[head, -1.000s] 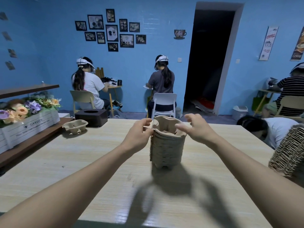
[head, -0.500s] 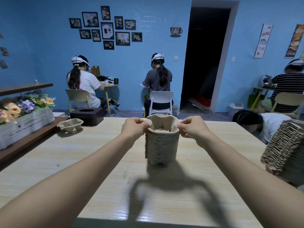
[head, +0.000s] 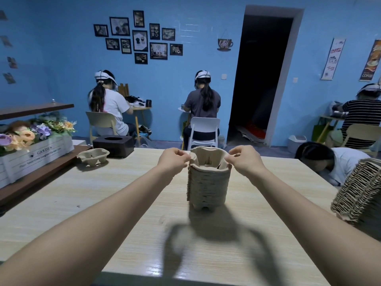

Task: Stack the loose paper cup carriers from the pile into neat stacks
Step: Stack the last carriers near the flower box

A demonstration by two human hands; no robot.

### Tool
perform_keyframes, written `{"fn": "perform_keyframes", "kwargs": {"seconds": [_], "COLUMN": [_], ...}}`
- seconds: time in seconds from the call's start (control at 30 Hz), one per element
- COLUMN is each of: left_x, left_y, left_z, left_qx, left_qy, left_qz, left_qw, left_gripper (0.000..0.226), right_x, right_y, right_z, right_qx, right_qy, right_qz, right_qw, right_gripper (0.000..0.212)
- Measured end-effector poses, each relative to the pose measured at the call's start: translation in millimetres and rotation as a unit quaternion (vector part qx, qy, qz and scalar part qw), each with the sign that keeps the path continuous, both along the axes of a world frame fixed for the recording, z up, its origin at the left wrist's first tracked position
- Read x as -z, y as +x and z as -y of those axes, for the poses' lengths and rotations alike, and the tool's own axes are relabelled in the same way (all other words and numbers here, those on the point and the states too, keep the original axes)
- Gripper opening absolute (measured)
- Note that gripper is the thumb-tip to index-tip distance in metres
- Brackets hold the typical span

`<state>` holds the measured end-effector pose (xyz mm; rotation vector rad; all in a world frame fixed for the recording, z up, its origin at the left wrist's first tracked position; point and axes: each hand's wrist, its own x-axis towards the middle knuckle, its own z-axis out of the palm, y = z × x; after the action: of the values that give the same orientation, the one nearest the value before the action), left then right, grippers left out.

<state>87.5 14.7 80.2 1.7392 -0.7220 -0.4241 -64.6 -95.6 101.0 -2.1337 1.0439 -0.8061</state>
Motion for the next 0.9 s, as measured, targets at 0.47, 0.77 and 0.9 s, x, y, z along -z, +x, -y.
{"fn": "perform_keyframes", "kwargs": {"seconds": [0.47,0.77,0.9], "left_x": [17.7,73.9,102.2], "left_y": [90.1,170.5,202.8], "left_z": [-82.9,-131.2,-137.2], "left_qx": [-0.105,-0.171,-0.187], "left_qy": [0.045,0.113,0.143], "left_qz": [0.18,0.17,0.175], "left_qw": [0.977,0.964,0.956], "left_gripper": [0.026,0.031,0.034], "right_x": [2.1,70.2,105.2], "right_y": [133.9,238.9,273.8], "right_z": [-87.3,-119.8,-113.7], "right_qx": [-0.17,-0.243,-0.25], "right_qy": [-0.101,-0.04,-0.025], "right_qz": [-0.003,-0.063,-0.101], "right_qw": [0.98,0.967,0.963], "right_gripper": [0.038,0.037,0.037]}}
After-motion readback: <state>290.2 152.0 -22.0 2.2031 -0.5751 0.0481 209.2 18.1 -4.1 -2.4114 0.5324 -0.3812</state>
